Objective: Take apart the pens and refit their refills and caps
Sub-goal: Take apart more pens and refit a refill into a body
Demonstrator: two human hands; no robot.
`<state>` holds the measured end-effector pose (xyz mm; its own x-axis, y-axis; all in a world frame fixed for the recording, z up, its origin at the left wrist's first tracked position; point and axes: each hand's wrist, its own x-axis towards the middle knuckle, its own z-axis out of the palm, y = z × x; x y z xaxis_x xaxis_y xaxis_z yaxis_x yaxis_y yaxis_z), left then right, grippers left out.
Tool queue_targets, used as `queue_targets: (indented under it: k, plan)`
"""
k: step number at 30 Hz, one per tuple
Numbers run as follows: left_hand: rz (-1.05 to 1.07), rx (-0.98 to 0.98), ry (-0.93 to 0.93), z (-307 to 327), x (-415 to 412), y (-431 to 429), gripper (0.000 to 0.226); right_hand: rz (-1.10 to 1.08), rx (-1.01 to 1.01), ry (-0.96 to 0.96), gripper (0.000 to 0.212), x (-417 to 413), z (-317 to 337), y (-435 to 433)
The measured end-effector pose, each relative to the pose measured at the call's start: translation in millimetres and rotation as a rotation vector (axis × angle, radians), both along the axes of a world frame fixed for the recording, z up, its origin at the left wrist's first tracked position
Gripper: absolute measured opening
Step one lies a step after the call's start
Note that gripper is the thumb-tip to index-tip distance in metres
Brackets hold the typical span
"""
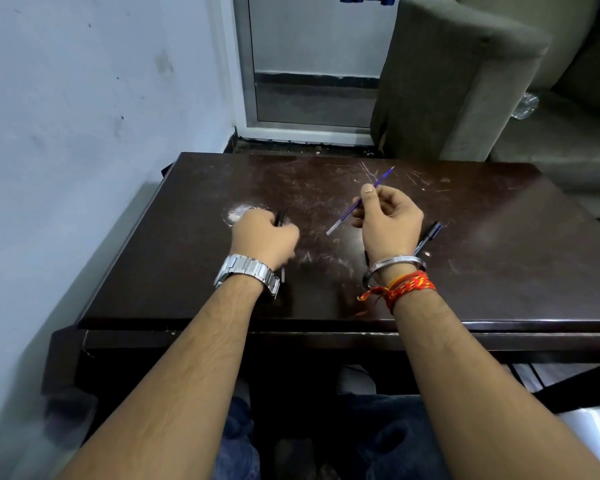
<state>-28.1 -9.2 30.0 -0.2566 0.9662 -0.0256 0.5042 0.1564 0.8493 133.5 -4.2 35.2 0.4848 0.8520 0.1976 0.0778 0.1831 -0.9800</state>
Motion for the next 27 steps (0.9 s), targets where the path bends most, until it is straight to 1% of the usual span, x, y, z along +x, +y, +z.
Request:
queue_targets:
  k: [3, 5, 7, 10, 12, 14, 17, 20, 22, 24, 25, 26, 27]
  plan:
    - [0.151, 0.102, -0.015, 0, -4, 4, 0.025, 0.116, -0.081, -0.123, 0.012, -1, -5, 1]
    - [0.169, 0.106, -0.030, 0, -4, 4, 0.026, 0.173, -0.124, -0.183, 0.015, -3, -8, 0]
    - [0.061, 0.065, -0.061, -1, -1, 2, 0.022, 0.210, -0.133, -0.176, 0.015, -5, -8, -1]
    - [-0.223, -0.065, -0.159, -2, 9, -3, 0.014, 0.240, -0.136, -0.178, 0.013, -6, -8, -1]
    - [-0.320, -0.093, -0.133, -5, 13, -5, 0.015, 0.254, -0.146, -0.173, 0.011, -7, -8, -2]
    - [-0.335, -0.078, -0.104, -8, 16, -5, 0.016, 0.268, -0.168, -0.168, 0.014, -7, -7, -3]
    - [-0.291, -0.053, -0.078, -10, 20, -4, 0.023, 0.315, -0.226, -0.181, 0.021, -5, -6, -4]
    - [-0.292, -0.031, -0.074, -12, 21, -3, 0.029, 0.368, -0.263, -0.169, 0.015, -1, -4, -5]
    - [-0.307, -0.034, -0.042, -12, 21, -4, 0.033, 0.305, -0.264, -0.154, 0.005, 5, -3, -3]
    - [-0.266, -0.027, 0.004, -12, 21, -5, 0.037, 0.161, -0.263, -0.148, 0.009, 18, -4, 2]
    - [-0.234, -0.024, 0.028, -12, 21, -5, 0.038, 0.101, -0.284, -0.164, 0.007, 25, -6, 5]
    - [-0.207, -0.025, 0.043, -12, 20, -4, 0.038, 0.065, -0.317, -0.214, 0.005, 33, -8, 7]
    - [-0.186, -0.028, 0.048, -13, 19, -3, 0.036, 0.040, -0.360, -0.296, 0.008, 40, -10, 7]
